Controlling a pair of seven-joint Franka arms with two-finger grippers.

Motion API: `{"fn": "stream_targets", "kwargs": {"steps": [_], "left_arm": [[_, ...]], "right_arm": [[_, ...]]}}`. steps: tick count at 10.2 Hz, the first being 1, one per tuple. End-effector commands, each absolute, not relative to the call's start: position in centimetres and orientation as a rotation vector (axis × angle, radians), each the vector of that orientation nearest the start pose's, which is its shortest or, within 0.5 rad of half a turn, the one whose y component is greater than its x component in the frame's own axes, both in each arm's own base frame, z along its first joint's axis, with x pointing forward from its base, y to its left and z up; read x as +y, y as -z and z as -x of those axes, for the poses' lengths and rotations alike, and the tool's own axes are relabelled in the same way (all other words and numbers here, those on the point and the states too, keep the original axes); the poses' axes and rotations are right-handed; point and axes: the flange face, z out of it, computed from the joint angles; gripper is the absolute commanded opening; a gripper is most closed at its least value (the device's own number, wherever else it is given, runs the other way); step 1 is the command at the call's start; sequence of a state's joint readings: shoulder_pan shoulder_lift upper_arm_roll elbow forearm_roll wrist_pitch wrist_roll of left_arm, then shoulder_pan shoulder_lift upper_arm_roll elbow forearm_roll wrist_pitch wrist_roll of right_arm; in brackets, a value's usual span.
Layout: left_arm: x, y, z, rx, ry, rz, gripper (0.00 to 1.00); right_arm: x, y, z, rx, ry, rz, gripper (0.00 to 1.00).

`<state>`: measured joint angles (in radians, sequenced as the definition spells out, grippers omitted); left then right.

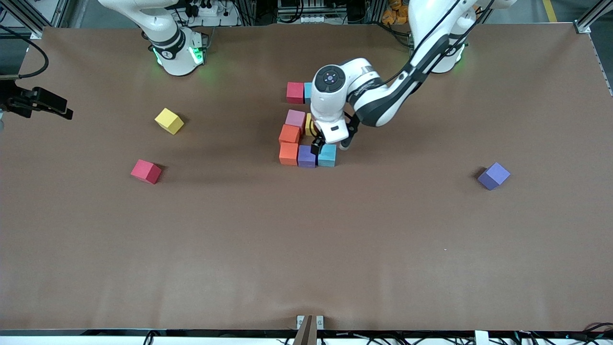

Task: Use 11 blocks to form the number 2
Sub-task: 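Release the cyan cube and withdraw the left gripper to rest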

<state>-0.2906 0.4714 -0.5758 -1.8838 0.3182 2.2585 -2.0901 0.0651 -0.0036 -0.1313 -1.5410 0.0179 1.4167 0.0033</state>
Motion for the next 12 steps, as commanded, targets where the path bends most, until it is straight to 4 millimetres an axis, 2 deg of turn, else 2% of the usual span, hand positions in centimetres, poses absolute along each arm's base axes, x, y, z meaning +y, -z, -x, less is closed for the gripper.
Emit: {"fn": "stream_targets", "kwargs": {"steps": [1, 3, 4, 5, 7, 10, 11, 12], "left_arm": [[-40.9, -34.7, -46.9, -1.466, 0.039, 2.783, 1.00], [-36.6, -39.6, -49.6, -1.236, 0.033, 2.915, 1.00], [-34.0, -41.3, -51.1, -1.137, 0.041, 2.961, 1.00], [-32.7, -43.9, -52.4, -1.050, 0.034, 3.036, 1.00], [-28.2, -48.1, -55.8, -0.821, 0.022, 3.124, 1.00], [-20.4, -52.6, -59.2, -0.470, 0.033, 3.174, 1.00], [-16.8, -54.9, -59.8, -0.368, 0.034, 3.160, 1.00], [-13.8, -56.2, -59.7, -0.292, 0.036, 3.143, 1.00]], "right_arm": [[-3.6, -63.1, -52.5, 0.139, -0.179, 3.089, 1.00], [-3.6, -63.2, -52.5, 0.139, -0.179, 3.089, 1.00], [-3.6, -63.2, -52.5, 0.139, -0.179, 3.089, 1.00], [-3.7, -63.2, -52.6, 0.141, -0.177, 3.089, 1.00], [-3.9, -63.2, -52.6, 0.146, -0.176, 3.089, 1.00], [-3.9, -63.2, -52.6, 0.143, -0.176, 3.089, 1.00], [-3.9, -63.2, -52.6, 0.143, -0.179, 3.089, 1.00], [-3.9, -63.1, -52.6, 0.144, -0.179, 3.089, 1.00]]}}
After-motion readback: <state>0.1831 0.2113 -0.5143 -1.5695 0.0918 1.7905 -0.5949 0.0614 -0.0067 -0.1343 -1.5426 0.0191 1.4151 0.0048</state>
